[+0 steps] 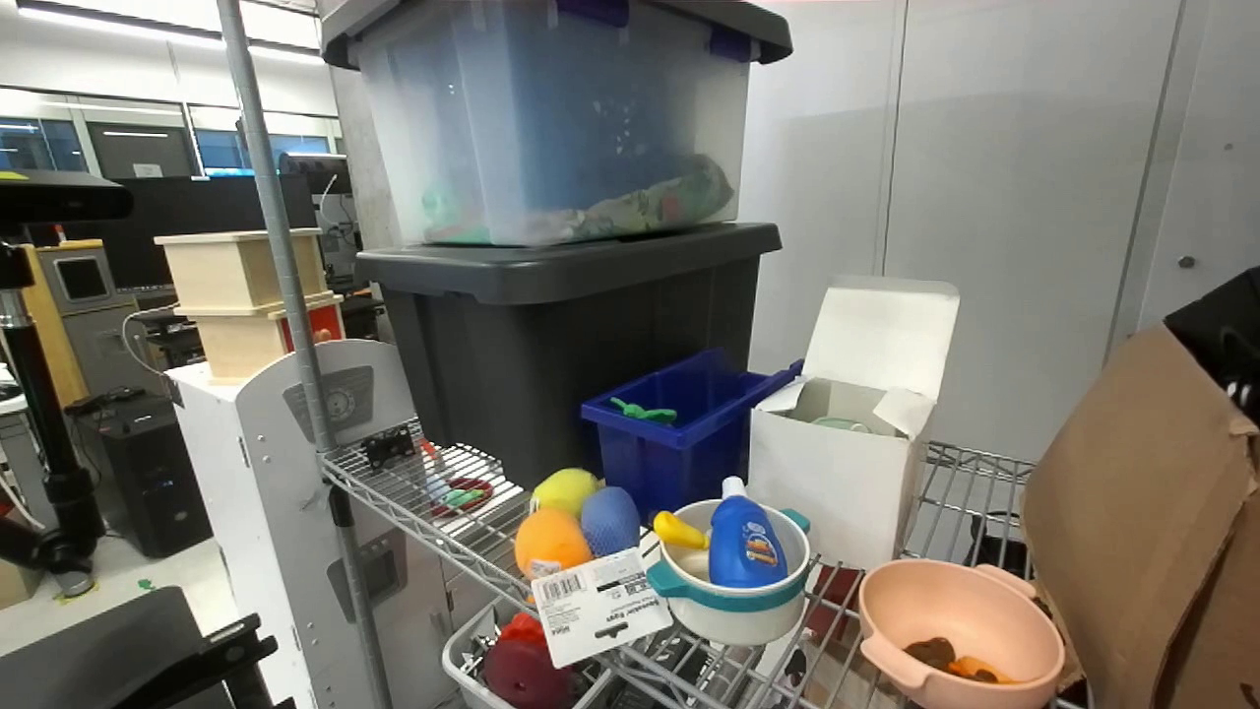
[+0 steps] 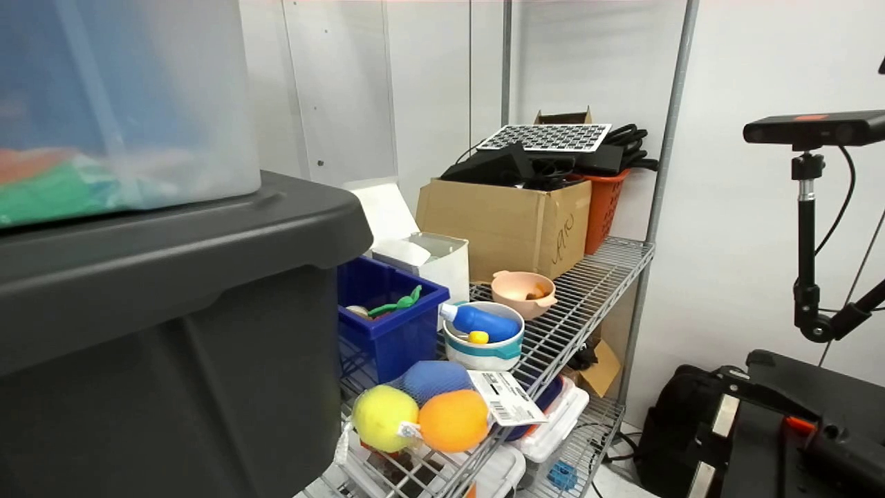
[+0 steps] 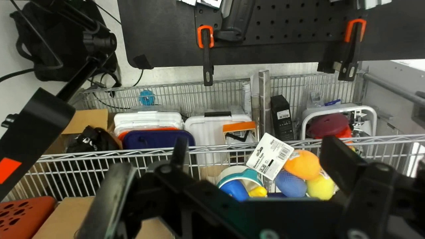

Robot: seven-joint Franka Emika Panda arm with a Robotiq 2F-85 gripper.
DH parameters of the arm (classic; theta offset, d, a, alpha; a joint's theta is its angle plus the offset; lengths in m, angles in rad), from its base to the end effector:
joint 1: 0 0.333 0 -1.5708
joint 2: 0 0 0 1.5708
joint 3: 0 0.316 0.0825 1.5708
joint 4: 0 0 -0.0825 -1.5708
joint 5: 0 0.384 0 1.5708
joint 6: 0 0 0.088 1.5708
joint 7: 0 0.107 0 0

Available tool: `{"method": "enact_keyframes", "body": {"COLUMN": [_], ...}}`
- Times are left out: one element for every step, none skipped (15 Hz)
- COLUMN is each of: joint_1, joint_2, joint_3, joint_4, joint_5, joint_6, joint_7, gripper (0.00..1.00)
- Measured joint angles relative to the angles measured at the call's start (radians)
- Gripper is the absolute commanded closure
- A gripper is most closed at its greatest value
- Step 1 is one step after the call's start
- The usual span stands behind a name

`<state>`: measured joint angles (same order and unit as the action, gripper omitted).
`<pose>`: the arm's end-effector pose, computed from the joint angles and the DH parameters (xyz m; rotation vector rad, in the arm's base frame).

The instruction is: Pick up the bottle and put it in the bowl

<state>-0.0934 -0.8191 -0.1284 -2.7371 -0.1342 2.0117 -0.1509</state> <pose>0.3043 -0.0756 0.4556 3.0937 0.0265 0.1323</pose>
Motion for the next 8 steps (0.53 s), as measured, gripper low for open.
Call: {"method": "enact_keyframes", "body": {"joint_1": [0.000, 0.001, 0.004, 0.008, 0.013, 0.020, 0.027, 0.034], "joint_2": [-0.010, -0.016, -0.019, -0.021, -0.023, -0.026, -0.031, -0.036], "joint_3": [-0.006, -0.012, -0.018, -0.023, -0.028, -0.032, -0.033, -0.033], "joint_4": [-0.011, -0.018, -0.019, -0.019, -0.019, -0.019, -0.019, -0.019], "joint_5": [0.000, 0.000, 0.000, 0.001, 0.001, 0.003, 0.004, 0.006], "joint_6": [0.000, 0.000, -0.005, -0.016, -0.027, -0.037, -0.050, -0.062], "joint_7": [-0.023, -0.047, -0.073, -0.097, -0.117, -0.134, -0.145, -0.153], "gripper": [0.00, 0.00, 0.00, 0.00, 0.00, 0.00, 0.00, 0.00]}}
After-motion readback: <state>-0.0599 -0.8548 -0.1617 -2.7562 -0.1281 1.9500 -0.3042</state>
